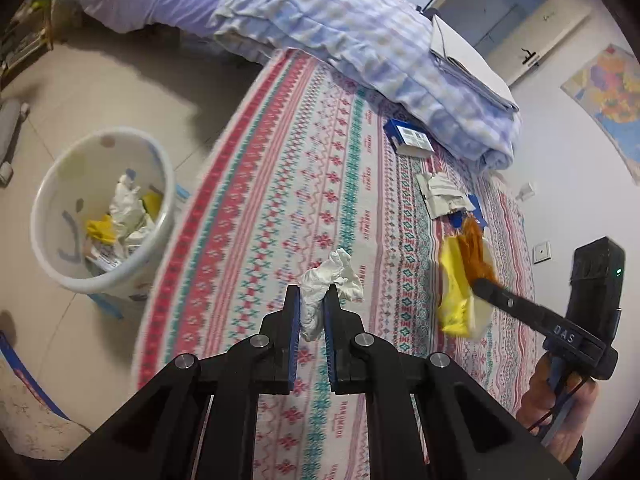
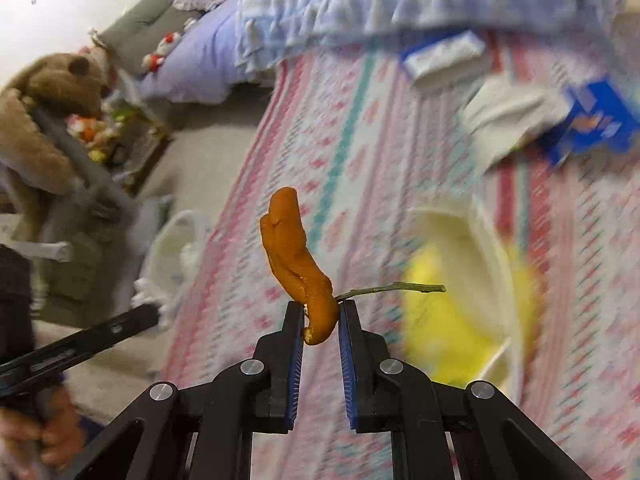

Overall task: Collect trash
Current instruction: 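Carry the tissue and orange peel to the white bin and open both tools over it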

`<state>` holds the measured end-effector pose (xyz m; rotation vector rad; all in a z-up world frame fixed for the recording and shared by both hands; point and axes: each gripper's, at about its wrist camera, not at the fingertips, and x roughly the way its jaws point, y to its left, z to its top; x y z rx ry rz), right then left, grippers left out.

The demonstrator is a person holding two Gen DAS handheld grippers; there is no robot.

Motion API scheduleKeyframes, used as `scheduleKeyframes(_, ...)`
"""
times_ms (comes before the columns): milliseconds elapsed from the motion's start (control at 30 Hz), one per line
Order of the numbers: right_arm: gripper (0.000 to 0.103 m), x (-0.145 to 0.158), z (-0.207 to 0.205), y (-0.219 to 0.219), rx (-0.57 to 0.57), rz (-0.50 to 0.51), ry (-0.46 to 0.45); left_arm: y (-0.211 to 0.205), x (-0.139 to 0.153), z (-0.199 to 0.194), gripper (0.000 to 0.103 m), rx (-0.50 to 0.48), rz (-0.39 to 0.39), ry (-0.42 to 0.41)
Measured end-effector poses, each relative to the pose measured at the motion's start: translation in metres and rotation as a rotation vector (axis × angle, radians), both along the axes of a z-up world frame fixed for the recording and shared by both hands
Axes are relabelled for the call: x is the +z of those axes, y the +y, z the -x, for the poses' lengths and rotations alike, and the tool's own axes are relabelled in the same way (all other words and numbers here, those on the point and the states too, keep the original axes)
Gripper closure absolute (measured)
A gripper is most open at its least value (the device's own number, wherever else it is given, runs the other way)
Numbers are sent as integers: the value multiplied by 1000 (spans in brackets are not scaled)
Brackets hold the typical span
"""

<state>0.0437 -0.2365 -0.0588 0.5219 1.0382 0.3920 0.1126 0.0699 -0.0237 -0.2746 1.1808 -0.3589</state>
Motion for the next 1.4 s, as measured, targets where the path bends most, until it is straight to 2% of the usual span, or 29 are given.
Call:
scheduleKeyframes(67, 88, 1, 1, 5, 14, -60, 5, 9, 0, 0, 91, 3, 6, 6)
scheduleKeyframes(200, 88, 12, 0, 23, 23, 24, -47, 23, 3, -2, 91, 16, 15, 6)
scheduleKeyframes(333, 88, 13, -3, 42, 41, 60, -52, 44, 7, -6, 91, 47, 20, -5)
scheduleKeyframes(533, 88, 6, -11, 70, 86, 114, -44, 108, -13, -20, 91, 196, 57, 39)
scheduleKeyframes(767, 88, -2, -22, 128, 169, 148, -46, 171, -36, -37, 91, 347, 119, 86)
scheduleKeyframes(1033, 88, -15, -46, 200, 240, 180, -43, 192, -48, -55, 91, 417, 150, 111)
scheduleKeyframes(1067, 88, -16, -49, 208, 245, 180, -43, 194, -50, -57, 89, 424, 158, 117)
scheduleKeyframes(1133, 88, -18, -57, 223, 252, 168, -41, 199, -56, -63, 76, 439, 163, 151)
scheduleKeyframes(1167, 88, -19, -61, 232, 254, 158, -39, 204, -61, -65, 56, 466, 164, 173)
scheduleKeyframes(1200, 88, -19, -65, 241, 258, 151, -39, 210, -64, -65, 45, 503, 172, 183)
scheduleKeyframes(1233, 88, -20, -70, 250, 262, 148, -39, 218, -67, -64, 44, 544, 192, 190)
scheduleKeyframes(1400, 87, -27, -84, 287, 301, 152, -34, 230, -68, -55, 44, 587, 284, 220)
